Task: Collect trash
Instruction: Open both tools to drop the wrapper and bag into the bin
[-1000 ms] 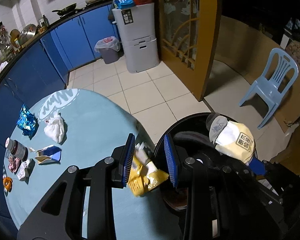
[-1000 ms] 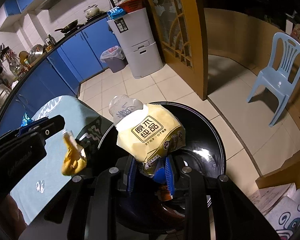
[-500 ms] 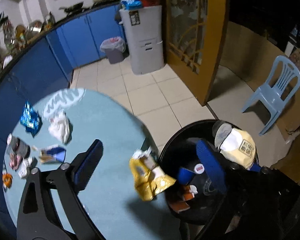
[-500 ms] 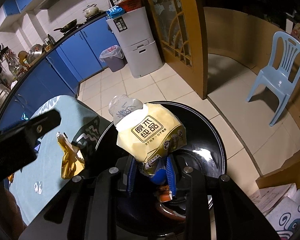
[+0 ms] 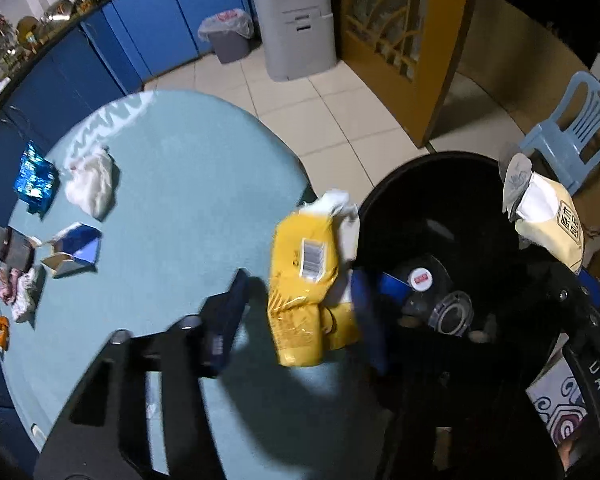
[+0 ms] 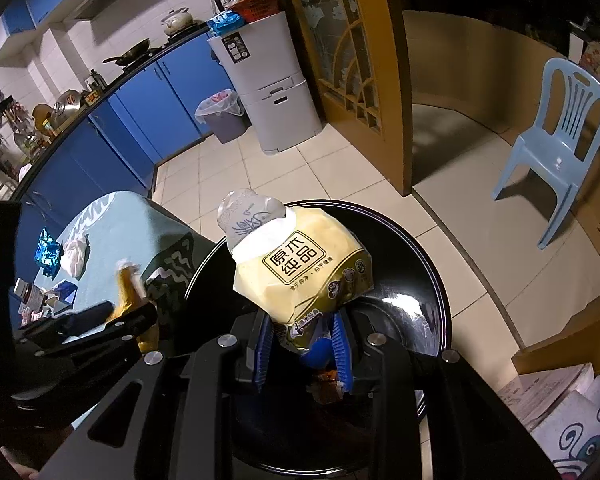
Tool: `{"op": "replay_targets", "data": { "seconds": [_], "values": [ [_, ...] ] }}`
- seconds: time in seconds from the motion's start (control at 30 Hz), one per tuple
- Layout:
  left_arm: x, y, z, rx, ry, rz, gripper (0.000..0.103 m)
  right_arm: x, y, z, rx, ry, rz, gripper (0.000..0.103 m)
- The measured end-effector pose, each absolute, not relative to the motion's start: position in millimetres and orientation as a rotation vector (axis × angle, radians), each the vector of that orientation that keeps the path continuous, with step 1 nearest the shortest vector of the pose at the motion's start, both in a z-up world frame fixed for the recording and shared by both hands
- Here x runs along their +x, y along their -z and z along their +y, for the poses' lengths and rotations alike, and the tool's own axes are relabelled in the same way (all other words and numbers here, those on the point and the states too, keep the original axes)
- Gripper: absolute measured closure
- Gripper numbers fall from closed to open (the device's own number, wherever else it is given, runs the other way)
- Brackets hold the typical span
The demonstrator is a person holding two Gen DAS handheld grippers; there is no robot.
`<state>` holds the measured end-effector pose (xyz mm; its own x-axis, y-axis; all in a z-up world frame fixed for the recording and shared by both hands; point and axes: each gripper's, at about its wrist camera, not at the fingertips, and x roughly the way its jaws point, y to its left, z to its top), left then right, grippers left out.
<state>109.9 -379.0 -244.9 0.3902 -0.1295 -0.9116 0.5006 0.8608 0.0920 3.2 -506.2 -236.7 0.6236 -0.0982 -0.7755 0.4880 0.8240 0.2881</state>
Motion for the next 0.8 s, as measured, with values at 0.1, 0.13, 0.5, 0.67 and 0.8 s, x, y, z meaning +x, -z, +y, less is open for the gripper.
{"op": "replay_targets", "data": {
  "seconds": [0.1, 0.13, 0.5, 0.67, 0.8],
  "values": [
    [107.8, 240.2, -380.8, 0.385, 0.421, 1.086, 0.070, 2.9, 236.7, -506.4, 0.510, 0.353, 0.837, 0.076],
    [107.3, 238.5, -381.1, 0.379, 0.428, 1.086, 0.071, 3.2, 236.9, -506.4, 0.509, 0.353, 0.837, 0.076],
    [98.7, 223.2, -399.3, 0.388, 0.500, 1.041, 0.073, 5.1, 240.0, -504.1, 0.504, 0.361, 0.853, 0.073],
    [95.8, 214.9, -406.7, 0.383, 0.546, 1.017, 0.071, 4.6, 240.4, -503.7, 0.505, 0.360, 0.853, 0.073],
    [96.7, 213.5, -409.5, 0.376, 0.557, 1.028, 0.046, 3.4, 240.1, -503.9, 0.502, 0.365, 0.849, 0.069]
  ]
}}
